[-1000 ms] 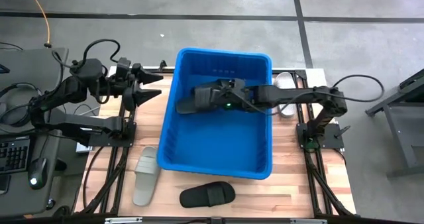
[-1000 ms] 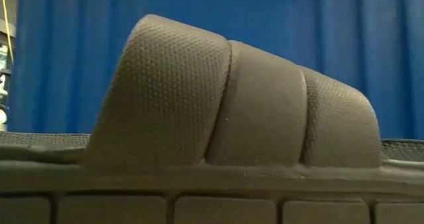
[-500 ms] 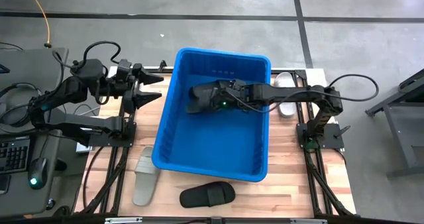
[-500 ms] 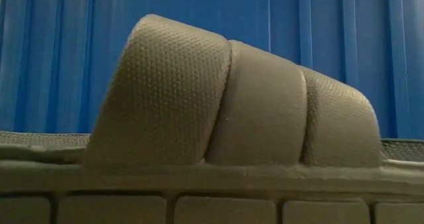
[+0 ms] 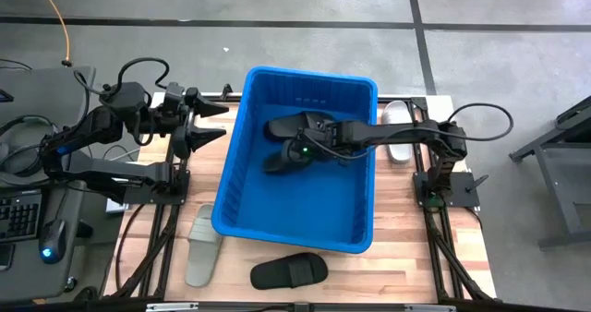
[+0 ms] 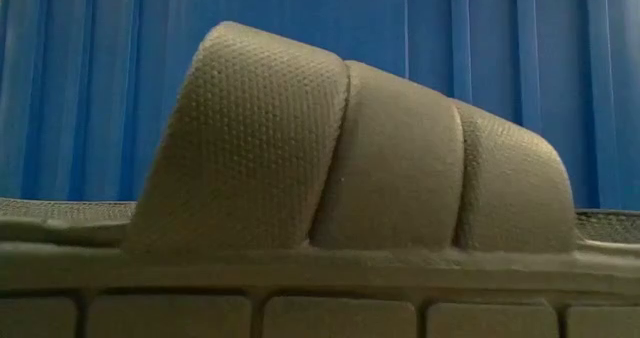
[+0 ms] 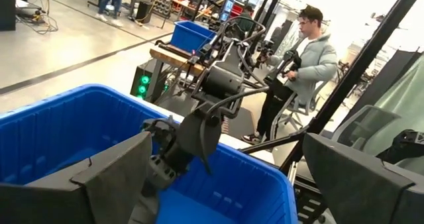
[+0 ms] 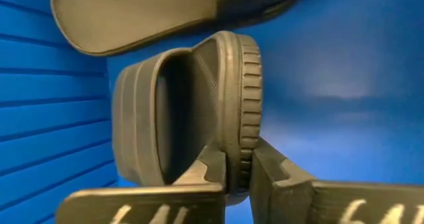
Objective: Pick and place slides into bin
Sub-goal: Put the black slide into the blue container
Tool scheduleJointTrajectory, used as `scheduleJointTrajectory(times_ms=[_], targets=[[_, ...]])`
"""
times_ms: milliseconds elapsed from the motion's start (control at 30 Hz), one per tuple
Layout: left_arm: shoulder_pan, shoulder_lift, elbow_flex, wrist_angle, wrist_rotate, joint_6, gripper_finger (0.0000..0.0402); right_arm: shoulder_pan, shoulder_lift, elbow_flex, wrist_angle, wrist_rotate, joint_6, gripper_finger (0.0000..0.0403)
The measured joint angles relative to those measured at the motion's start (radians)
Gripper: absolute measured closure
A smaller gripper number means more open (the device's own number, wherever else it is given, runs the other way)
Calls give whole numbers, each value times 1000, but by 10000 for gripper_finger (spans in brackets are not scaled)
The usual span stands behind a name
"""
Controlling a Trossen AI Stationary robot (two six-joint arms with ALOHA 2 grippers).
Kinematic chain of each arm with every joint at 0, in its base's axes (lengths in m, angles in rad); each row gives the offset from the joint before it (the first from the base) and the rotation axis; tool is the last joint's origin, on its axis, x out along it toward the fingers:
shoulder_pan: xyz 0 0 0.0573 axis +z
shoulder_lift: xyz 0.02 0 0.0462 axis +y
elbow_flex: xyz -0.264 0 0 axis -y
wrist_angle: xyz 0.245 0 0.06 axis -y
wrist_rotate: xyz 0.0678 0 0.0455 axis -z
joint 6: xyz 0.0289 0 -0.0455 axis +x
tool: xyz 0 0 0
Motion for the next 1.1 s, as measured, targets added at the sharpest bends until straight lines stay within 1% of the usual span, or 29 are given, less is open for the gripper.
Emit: scheduleJointTrajectory(times_ms=[100, 300, 433, 567, 733, 867, 967, 1100], targets=[[0, 0, 0, 0, 4, 1, 23, 0, 14, 1, 3, 9, 1, 401], [0, 0, 0, 0, 5, 1, 23, -15, 33, 0, -64, -67, -5, 399], [0, 0, 0, 0, 14, 1, 23, -19, 30, 0, -78, -83, -21, 398], [0, 0, 0, 0, 20, 1, 23, -35, 31, 0, -108, -134, -33, 377], [0, 0, 0, 0, 31, 1, 23, -45, 31, 0, -170, -153, -39, 363], [0, 0, 0, 0, 58, 1, 23, -50, 30, 0, -152, -162, -77, 364], [0, 0, 0, 0, 75, 1, 23, -50, 30, 0, -135, -163, -55, 367], [0, 0, 0, 0, 76, 18, 23, -49, 30, 0, -133, -160, -83, 394]])
